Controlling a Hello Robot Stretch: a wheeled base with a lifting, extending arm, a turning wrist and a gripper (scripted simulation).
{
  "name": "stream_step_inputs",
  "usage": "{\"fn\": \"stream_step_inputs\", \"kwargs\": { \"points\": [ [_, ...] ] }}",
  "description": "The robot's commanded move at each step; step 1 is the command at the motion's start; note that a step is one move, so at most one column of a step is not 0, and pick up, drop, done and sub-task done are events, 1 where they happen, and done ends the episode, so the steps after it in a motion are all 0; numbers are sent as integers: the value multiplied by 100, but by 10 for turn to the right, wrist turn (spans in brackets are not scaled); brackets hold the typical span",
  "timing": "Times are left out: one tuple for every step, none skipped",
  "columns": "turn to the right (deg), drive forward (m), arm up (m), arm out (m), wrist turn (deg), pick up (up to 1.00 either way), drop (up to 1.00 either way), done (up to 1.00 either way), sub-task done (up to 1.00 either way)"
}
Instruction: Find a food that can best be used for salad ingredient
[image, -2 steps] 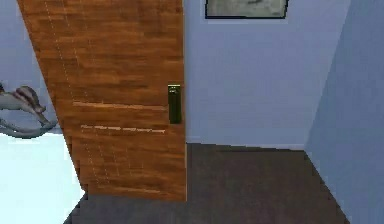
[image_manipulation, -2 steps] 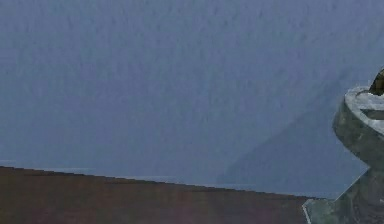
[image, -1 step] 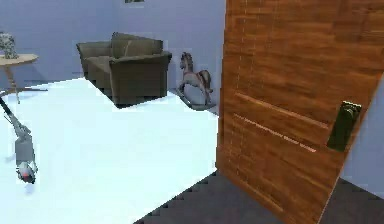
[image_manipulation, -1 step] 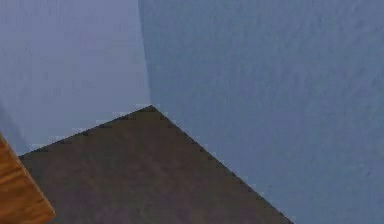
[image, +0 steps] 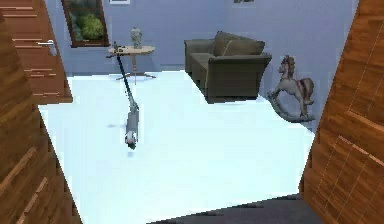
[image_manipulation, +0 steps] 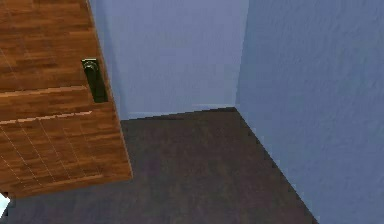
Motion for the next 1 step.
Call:
{"fn": "stream_step_inputs", "kwargs": {
  "points": [
    [-30, 0, 0, 0, 0, 0, 0, 0, 0]
  ]
}}
